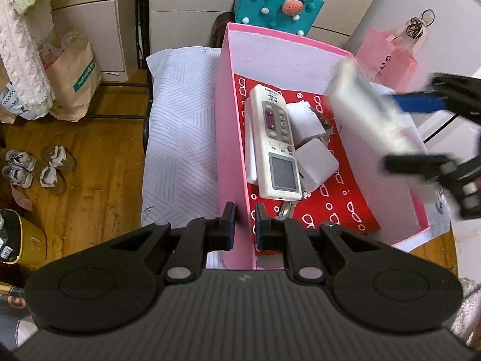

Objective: Organize rigid objects
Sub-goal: 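Lift the white remote and carry it toward the pink box, then lower the remote into the pink box and open the right gripper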

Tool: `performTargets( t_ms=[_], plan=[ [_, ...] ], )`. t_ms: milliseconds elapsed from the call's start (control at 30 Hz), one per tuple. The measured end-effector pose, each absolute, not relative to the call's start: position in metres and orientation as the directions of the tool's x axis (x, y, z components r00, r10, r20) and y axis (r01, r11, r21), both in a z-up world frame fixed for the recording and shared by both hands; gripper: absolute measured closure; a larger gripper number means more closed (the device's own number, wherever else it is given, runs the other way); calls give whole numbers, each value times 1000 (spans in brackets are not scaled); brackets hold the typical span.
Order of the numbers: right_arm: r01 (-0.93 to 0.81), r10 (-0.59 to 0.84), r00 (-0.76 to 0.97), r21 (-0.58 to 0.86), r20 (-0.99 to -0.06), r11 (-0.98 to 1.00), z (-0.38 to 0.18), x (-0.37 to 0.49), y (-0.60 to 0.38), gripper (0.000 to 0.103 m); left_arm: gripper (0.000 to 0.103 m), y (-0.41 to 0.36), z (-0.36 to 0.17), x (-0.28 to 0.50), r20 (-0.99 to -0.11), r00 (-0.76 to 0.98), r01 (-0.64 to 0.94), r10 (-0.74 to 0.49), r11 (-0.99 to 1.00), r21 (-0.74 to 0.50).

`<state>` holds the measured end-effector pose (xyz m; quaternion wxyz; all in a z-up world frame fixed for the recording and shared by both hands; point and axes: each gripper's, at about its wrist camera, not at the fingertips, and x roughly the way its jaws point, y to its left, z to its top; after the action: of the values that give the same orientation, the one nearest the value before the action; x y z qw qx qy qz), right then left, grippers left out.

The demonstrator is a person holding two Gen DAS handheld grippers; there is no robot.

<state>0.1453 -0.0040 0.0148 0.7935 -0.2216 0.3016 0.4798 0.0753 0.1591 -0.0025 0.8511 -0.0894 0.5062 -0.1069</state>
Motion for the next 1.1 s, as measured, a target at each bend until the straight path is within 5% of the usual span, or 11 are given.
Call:
performTargets(
  t_ms=[633, 900, 1100],
  plan=[
    [-987, 532, 37, 52, -846, 152, -36, 165, 32, 43, 91, 168, -6, 75, -822, 460, 127, -337, 941, -314],
    [-907, 661, 298, 12, -689, 422, 0, 147, -33, 38, 91, 168, -6, 73, -817, 464, 147, -342, 939, -310],
    [-738, 650, 478, 130, -591, 662, 11, 121, -108, 33, 91, 164, -4, 73, -826, 463, 144, -322, 947, -288]
  ],
)
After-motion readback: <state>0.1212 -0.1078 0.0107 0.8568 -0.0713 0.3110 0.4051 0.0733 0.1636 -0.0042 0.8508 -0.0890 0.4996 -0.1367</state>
